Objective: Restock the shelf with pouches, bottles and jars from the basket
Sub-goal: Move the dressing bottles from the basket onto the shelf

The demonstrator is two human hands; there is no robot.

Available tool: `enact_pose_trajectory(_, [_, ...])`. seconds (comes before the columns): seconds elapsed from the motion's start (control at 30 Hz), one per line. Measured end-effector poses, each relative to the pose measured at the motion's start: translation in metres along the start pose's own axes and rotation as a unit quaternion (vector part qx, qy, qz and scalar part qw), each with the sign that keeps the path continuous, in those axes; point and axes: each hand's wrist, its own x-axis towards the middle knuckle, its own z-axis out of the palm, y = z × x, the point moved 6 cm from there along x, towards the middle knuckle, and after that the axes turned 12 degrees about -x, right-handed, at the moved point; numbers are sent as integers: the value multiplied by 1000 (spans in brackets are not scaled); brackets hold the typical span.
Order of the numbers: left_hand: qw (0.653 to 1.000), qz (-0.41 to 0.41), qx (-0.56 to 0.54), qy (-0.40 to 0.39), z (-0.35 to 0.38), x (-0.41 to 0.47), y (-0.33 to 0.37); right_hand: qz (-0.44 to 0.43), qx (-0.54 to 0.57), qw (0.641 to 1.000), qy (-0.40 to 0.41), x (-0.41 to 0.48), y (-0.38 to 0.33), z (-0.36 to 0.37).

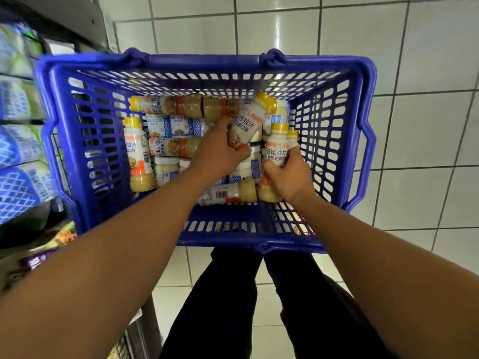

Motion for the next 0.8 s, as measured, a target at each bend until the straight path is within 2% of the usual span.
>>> enact_pose_trajectory(0.13, [993,-55,-98,20,-8,-33,9,0,99,994,-41,-28,-14,-23])
enact_pose_trajectory(0.27, [975,-88,-205,8,-15,-73,30,-28,148,987,-64,-67,-38,-47])
enact_pose_trajectory(0.57, [939,-11,-342,-10,-78,-195,154,-84,200,972,-87,-194,-114,-111])
enact_pose_trajectory(0.67, [920,12,-392,3,-105,-236,193,-112,184,972,-89,-239,-144,-134])
enact_pose_trajectory(0.8, [918,27,-393,42,-140,-285,234,-157,191,964,-96,-296,-188,-169])
